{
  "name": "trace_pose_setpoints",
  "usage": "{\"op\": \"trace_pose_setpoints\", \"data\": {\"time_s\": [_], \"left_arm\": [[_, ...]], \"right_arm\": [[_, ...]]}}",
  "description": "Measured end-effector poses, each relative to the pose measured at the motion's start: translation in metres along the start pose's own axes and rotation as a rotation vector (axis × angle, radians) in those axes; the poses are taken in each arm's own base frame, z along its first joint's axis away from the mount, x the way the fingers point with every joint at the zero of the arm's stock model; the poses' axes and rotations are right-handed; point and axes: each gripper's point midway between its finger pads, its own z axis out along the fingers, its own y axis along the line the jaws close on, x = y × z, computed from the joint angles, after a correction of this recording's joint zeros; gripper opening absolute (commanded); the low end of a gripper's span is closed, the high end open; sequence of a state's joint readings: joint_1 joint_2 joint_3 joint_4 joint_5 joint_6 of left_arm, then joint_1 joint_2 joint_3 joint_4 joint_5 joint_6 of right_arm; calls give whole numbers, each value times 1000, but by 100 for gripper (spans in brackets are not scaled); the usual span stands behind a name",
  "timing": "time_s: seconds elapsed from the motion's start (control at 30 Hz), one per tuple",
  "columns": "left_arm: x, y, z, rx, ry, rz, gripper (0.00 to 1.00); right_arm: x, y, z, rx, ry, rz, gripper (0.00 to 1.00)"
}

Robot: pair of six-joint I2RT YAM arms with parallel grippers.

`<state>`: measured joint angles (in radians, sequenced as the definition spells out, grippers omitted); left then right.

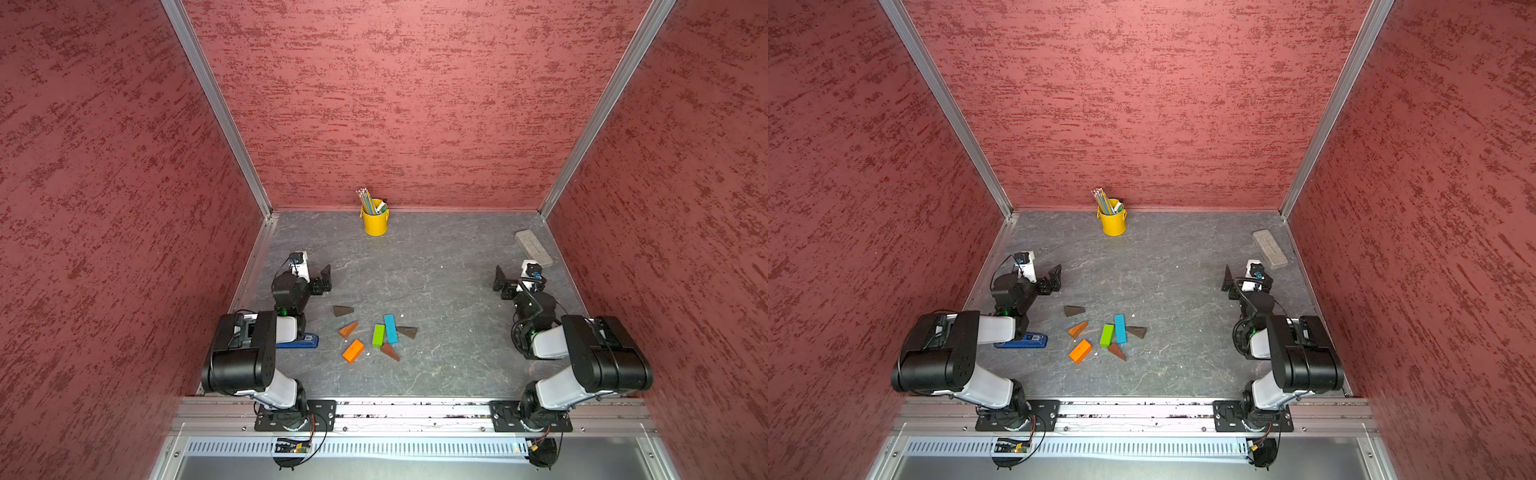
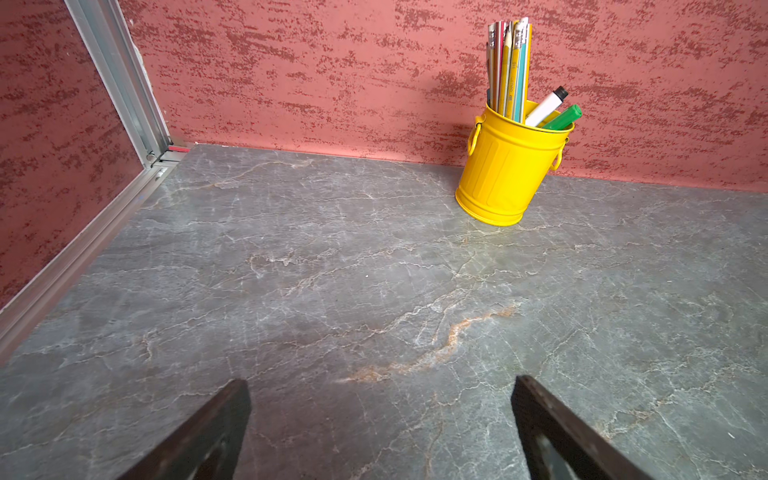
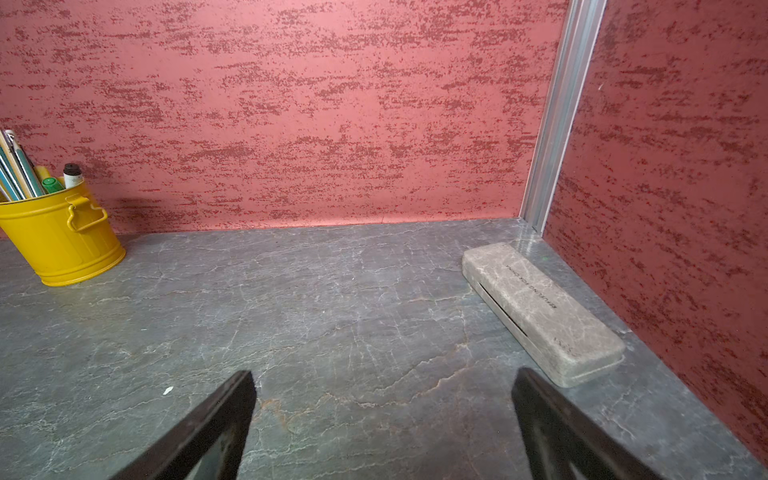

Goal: Assemble a small pinwheel with building blocks
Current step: Pick up the building block from the center of the board.

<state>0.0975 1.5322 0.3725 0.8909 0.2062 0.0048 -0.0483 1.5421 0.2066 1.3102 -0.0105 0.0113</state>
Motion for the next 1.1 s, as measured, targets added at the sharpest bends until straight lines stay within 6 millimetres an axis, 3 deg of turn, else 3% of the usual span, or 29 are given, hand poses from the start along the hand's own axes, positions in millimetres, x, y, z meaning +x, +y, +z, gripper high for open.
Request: {"op": "trace_pose_setpoints", "data": {"time_s": [0.3,0.43,0.53,0.63,0.7,0.8,0.87,0.93,1.1], "left_arm": [[-1,-3,-1,21,-6,-6,100],[-10,0,-10,-23,-14,-13,100],[-41,-7,-19,-79,-30,-35,98],[-95,-24,-21,-67,-11,-102,95],[-130,-44,-30,-35,-23,-110,97],[-141,-99,-56,111,15,-82,100],[-129,-132,-75,238,83,-68,100],[-109,-152,-89,327,163,-59,100],[-66,-187,-124,467,351,-11,100]], "right_arm": [[-2,0,-4,0,-7,0,99],[-21,2,-6,-4,-22,-4,99],[-54,6,14,-7,-17,-4,99],[-85,18,34,-27,12,9,92],[-89,40,39,-71,71,11,92],[-62,103,28,-224,214,-41,91],[-37,145,9,-364,321,-92,89],[-16,180,-15,-523,414,-132,88],[2,206,-51,-700,531,-171,85]]}}
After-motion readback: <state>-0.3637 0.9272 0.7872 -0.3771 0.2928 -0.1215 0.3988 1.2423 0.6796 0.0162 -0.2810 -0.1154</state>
